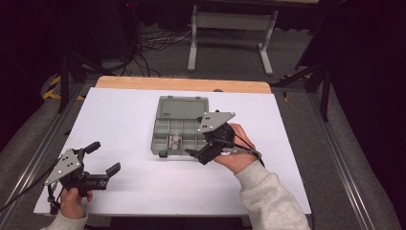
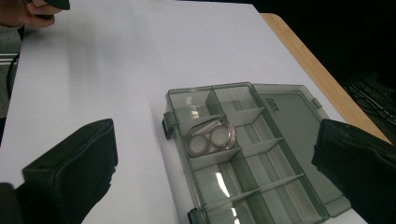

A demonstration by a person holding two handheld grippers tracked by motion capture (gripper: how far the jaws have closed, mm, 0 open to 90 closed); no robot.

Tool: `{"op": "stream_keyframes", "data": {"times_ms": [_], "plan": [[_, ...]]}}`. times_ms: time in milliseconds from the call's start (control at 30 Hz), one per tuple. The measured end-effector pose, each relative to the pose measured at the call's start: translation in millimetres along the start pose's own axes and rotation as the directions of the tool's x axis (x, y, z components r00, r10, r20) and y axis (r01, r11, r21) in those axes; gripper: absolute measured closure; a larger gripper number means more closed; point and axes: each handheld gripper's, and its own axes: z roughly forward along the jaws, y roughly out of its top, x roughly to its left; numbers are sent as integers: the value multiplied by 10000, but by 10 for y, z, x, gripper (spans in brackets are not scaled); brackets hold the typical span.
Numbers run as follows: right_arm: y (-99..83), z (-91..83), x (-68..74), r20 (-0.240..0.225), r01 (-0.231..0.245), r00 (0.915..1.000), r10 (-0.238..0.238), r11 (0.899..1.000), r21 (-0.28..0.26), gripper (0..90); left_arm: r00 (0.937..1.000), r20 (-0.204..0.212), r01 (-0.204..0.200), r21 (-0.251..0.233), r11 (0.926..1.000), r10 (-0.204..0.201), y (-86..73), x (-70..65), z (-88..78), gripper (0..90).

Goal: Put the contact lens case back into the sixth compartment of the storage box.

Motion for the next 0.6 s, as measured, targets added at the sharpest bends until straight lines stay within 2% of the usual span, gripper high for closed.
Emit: {"op": "stream_keyframes", "data": {"times_ms": [233, 600], "plan": [[-153, -160, 9, 292, -385, 9988, 397, 9984, -409, 4, 10000, -57, 48, -48, 10000, -48, -2, 1, 0, 3], [-454, -407, 33, 765, -936, 9917, 1036, 9877, -1250, 4, 9999, -113, 97, -69, 9999, -98, -7, -4, 6, 3]]}}
